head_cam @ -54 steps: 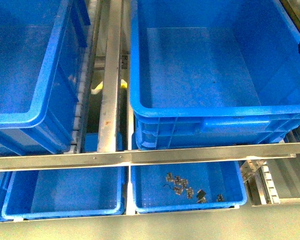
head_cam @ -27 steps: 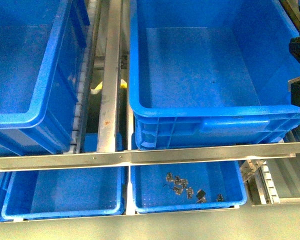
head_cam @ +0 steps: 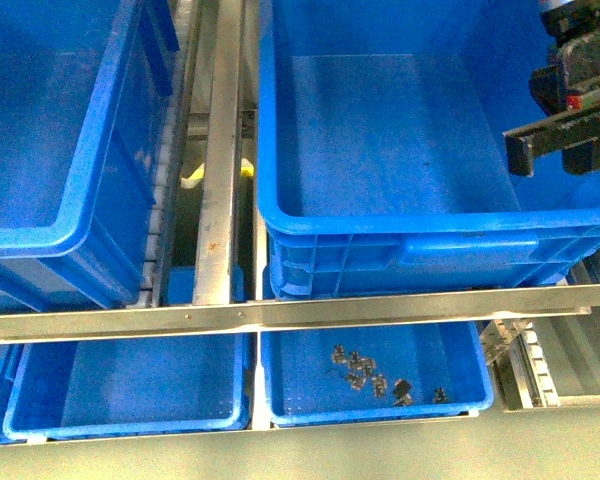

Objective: Pick red and yellow buttons and place in box

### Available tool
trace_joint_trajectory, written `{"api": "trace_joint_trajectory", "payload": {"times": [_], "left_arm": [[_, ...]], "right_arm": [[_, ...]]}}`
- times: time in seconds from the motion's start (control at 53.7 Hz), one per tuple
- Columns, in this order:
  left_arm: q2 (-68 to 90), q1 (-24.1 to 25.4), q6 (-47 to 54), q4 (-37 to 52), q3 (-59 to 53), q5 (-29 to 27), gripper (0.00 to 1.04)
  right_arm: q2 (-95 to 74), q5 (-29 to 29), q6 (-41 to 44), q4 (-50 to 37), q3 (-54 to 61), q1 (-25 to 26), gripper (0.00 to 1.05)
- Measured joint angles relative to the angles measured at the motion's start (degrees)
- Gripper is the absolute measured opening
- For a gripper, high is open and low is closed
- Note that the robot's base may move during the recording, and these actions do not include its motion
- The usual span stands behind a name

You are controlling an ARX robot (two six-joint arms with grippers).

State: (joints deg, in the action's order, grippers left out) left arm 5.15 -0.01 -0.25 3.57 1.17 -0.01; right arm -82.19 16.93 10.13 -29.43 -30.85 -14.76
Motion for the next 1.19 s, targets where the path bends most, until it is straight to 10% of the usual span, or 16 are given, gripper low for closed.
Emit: {"api": "trace_joint_trajectory", "payload": {"times": [0.205, 0.428, 1.024, 1.191], "left_arm": [[-4.26, 0.02, 0.00, -3.58, 0.00, 0.00, 0.04], [-4.31, 0.02, -0.07, -3.61, 0.00, 0.00, 0.03], [-4.31, 0.02, -0.02, -3.61, 0.00, 0.00, 0.98], [-4.31, 0.02, 0.02, -3.58, 0.00, 0.00, 0.97]], "right_arm": [[-5.55, 0.00, -0.04, -1.27, -4.04, -0.85, 0.36], [-19.34, -1.46, 0.39, -3.39, -13.77, 0.59, 0.36], [-63.41, 1.46, -2.08, 19.52, -70.03, 6.64, 0.36], [-67.82, 0.11, -3.98, 26.05, -80.04, 6.60, 0.43]]}}
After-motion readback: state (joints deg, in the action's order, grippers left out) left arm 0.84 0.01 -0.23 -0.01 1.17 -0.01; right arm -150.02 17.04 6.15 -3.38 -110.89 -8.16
